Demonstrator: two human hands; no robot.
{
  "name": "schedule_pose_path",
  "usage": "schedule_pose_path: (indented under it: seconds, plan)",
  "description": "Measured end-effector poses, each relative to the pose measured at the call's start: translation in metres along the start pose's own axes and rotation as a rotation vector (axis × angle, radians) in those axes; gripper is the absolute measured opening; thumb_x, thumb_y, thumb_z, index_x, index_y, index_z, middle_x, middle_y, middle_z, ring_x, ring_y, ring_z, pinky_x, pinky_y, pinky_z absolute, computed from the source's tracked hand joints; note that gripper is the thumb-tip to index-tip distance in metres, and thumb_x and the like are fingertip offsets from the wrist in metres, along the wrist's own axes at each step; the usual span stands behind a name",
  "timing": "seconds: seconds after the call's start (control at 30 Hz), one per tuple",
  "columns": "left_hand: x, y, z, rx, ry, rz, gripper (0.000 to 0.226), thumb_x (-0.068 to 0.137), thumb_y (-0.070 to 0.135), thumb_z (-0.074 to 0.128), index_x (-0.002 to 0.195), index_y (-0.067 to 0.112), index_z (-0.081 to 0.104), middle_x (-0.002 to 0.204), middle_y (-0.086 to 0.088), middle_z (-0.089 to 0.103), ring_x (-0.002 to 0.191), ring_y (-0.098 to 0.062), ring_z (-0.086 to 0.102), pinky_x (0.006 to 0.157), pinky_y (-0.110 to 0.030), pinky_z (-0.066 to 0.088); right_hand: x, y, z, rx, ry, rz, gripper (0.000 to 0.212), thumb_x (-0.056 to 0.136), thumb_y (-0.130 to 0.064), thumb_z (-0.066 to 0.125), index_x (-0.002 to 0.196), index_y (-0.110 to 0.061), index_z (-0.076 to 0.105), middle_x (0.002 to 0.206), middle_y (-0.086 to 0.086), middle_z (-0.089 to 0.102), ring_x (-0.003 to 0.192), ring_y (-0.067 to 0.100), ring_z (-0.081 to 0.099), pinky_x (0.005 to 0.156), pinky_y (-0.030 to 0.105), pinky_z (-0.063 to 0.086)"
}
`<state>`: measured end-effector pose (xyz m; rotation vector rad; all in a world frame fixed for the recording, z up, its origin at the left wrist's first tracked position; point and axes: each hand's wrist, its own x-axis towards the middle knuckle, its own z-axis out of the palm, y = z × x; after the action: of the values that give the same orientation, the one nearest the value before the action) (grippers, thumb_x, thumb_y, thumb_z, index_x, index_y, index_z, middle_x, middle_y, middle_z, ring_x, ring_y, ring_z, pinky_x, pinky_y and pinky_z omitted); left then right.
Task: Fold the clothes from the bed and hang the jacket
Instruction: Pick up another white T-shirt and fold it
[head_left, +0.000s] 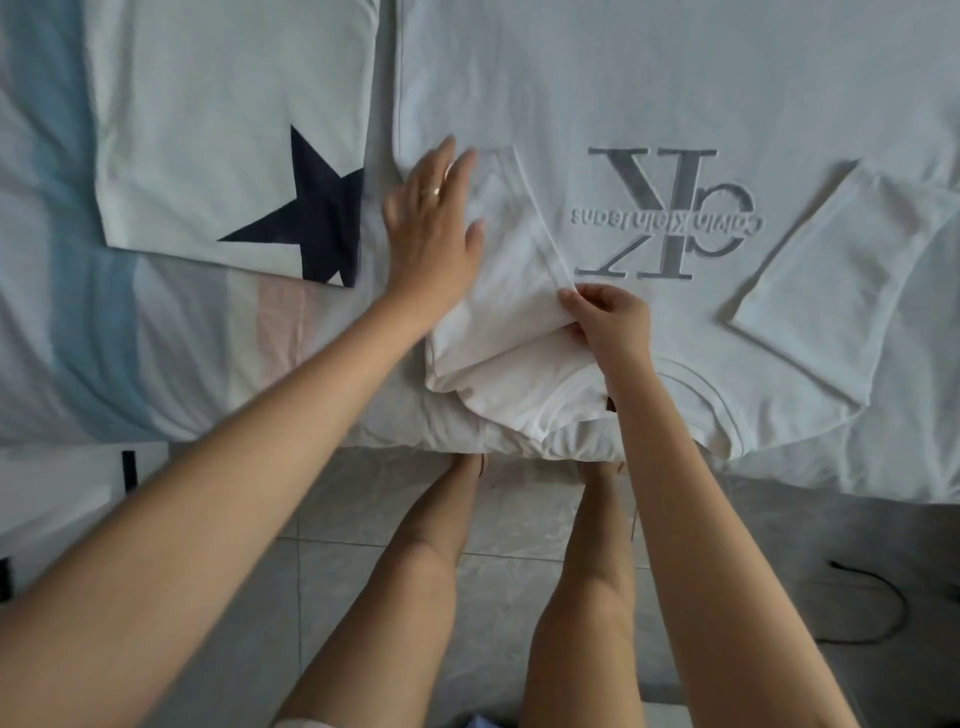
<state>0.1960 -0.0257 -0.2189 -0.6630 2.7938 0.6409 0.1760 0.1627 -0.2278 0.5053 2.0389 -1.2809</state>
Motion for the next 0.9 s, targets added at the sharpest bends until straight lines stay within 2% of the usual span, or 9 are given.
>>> schedule_pose_path:
  seconds: [0.13,0.27,0.33,0.43,0.53,0.63,0.7,0.8,0.9]
  plan:
    - [0.040,0.016,0.011,0.076,-0.041,-0.069,0.049,0.090,0.024,0.050,0.136,0.017,0.036,0.139,-0.008,0.038,0.131,-0.027,0.031,0.106,-0.041,0.018,-0.002,0.003,0.002,-0.131,0.040,-0.139,0.015,0.087,-0.024,0.064,0.075,-0.028,0.057,0.073,-0.010,0.058,0.069,0.014,0.058,0.068,0.029,0.047]
    - [0.054,0.023,0.005,0.113,-0.043,-0.079,0.032,0.091,0.020,0.045,0.123,0.015,0.048,0.130,-0.008,0.044,0.124,-0.027,0.036,0.100,-0.038,0.021,-0.009,0.000,0.001,-0.156,0.100,-0.266,0.008,0.091,-0.022,0.060,0.087,-0.020,0.054,0.071,-0.011,0.055,0.062,0.003,0.050,0.057,0.012,0.037]
    - [0.062,0.022,0.001,0.083,-0.033,-0.051,0.029,0.092,0.023,0.046,0.121,0.016,0.049,0.128,-0.008,0.045,0.123,-0.025,0.037,0.097,-0.038,0.021,-0.008,-0.003,-0.003,-0.112,0.159,-0.291,0.005,0.091,-0.020,0.060,0.091,-0.019,0.055,0.070,-0.007,0.056,0.062,0.005,0.051,0.056,0.012,0.037]
    - [0.064,0.013,0.000,0.068,0.027,0.014,0.034,0.089,0.030,0.054,0.121,0.018,0.049,0.133,-0.005,0.041,0.126,-0.024,0.035,0.102,-0.039,0.019,0.001,-0.006,-0.005,0.007,0.207,-0.249,0.012,0.091,-0.015,0.059,0.102,-0.014,0.058,0.084,-0.004,0.060,0.071,0.008,0.057,0.063,0.015,0.044]
    - [0.045,0.007,0.004,-0.014,0.120,-0.004,0.060,0.082,0.041,0.060,0.133,0.016,0.041,0.142,-0.009,0.031,0.133,-0.025,0.030,0.108,-0.046,0.020,-0.003,-0.002,0.001,0.086,0.264,-0.166,0.031,0.091,-0.014,0.056,0.121,-0.011,0.049,0.099,-0.004,0.057,0.083,0.005,0.058,0.073,0.015,0.048]
    - [-0.007,0.001,0.019,-0.005,0.090,0.097,0.078,0.078,0.055,0.056,0.139,0.010,0.036,0.146,-0.017,0.026,0.136,-0.033,0.027,0.108,-0.054,0.020,-0.030,0.013,0.011,-0.210,0.337,-0.418,0.042,0.086,-0.011,0.054,0.127,-0.008,0.047,0.123,0.008,0.048,0.111,0.019,0.051,0.092,0.027,0.044]
    - [-0.051,-0.008,0.035,0.049,0.050,0.226,0.085,0.074,0.062,0.059,0.138,0.012,0.035,0.146,-0.016,0.021,0.138,-0.033,0.022,0.107,-0.057,0.018,-0.049,0.028,0.019,-0.422,0.241,-0.598,0.046,0.085,-0.010,0.055,0.130,-0.007,0.048,0.131,0.012,0.047,0.121,0.024,0.046,0.100,0.031,0.038]
    - [-0.105,-0.028,0.055,0.142,0.004,0.352,0.072,0.075,0.042,0.072,0.135,0.020,0.039,0.150,-0.010,0.019,0.142,-0.030,0.018,0.107,-0.063,0.014,-0.071,0.065,0.012,-0.746,0.005,-0.774,0.054,0.085,-0.017,0.060,0.136,-0.012,0.044,0.141,0.010,0.046,0.132,0.026,0.040,0.105,0.039,0.036]
    - [-0.124,-0.041,0.058,0.125,-0.004,0.238,0.058,0.077,0.017,0.070,0.130,0.022,0.045,0.153,-0.008,0.022,0.143,-0.027,0.020,0.103,-0.069,0.019,-0.076,0.107,-0.022,-1.041,-0.054,-0.857,0.071,0.080,-0.026,0.071,0.141,-0.017,0.036,0.149,0.009,0.039,0.139,0.025,0.026,0.113,0.040,0.019]
